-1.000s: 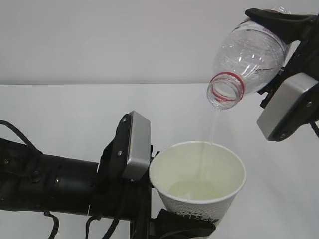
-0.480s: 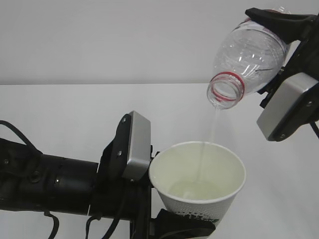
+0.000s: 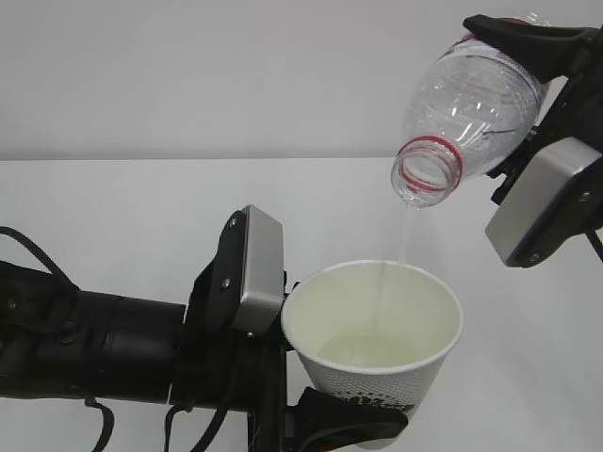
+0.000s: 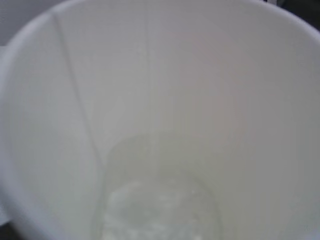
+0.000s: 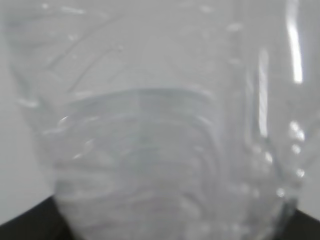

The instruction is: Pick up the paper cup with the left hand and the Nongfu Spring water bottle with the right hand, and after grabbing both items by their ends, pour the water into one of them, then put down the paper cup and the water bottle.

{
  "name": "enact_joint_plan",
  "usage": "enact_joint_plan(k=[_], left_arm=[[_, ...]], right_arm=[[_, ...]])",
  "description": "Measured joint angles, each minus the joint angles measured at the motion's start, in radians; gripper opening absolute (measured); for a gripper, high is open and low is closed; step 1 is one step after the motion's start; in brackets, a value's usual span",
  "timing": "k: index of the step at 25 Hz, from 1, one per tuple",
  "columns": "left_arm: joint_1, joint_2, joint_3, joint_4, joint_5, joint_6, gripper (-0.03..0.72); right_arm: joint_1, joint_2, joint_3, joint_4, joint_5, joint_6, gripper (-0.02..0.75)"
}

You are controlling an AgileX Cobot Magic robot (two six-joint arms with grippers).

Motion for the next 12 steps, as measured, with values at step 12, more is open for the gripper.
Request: enact_joint_plan(k=[12], left_arm=[[0.000,0.000,0.000,-0.002,0.000,0.000,0.496]], right_arm=[[0.000,0.000,0.000,0.000,0.000,0.000,0.458]])
